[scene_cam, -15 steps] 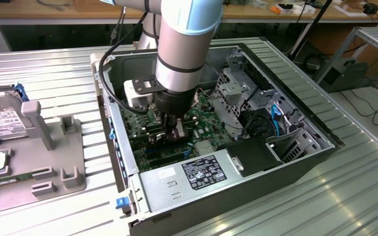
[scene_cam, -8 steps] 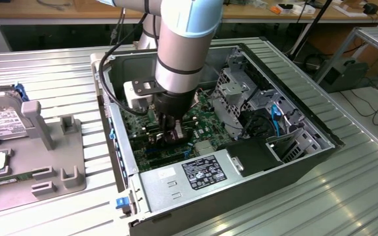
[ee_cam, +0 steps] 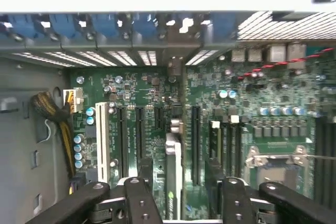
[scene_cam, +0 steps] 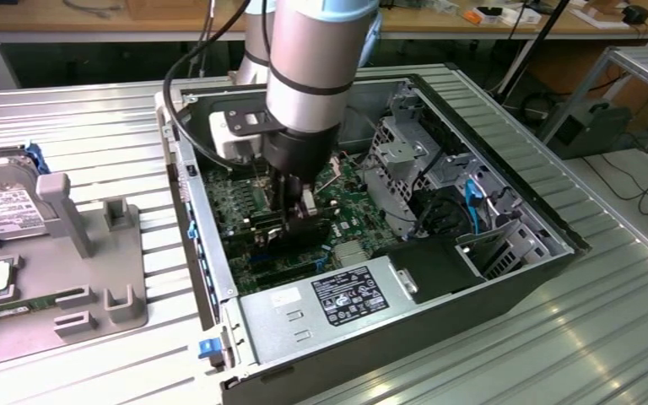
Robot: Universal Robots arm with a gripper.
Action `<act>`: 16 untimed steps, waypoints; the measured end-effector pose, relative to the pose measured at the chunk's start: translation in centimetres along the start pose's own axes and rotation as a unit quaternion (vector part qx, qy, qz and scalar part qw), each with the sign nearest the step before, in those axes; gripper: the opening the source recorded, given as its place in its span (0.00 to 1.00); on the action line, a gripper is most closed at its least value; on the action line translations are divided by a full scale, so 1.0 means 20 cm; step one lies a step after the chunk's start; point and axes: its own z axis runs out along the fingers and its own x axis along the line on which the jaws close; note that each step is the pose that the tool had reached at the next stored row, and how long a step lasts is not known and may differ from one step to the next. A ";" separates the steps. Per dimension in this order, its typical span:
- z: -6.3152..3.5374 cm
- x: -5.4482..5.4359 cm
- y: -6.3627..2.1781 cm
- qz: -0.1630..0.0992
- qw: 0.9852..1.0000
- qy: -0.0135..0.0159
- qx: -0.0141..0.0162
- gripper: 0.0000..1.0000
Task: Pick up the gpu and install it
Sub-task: 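Insert the gpu into the slot, then press down on the gpu until it lock into place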
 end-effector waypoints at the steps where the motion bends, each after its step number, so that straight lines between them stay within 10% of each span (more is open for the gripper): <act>1: -0.002 -0.01 0.000 0.000 1.000 0.000 0.000 0.51; 7: -0.002 -0.02 0.001 0.000 1.000 0.000 0.000 0.10; 16: -0.002 -0.02 0.001 0.000 1.000 0.000 0.000 0.10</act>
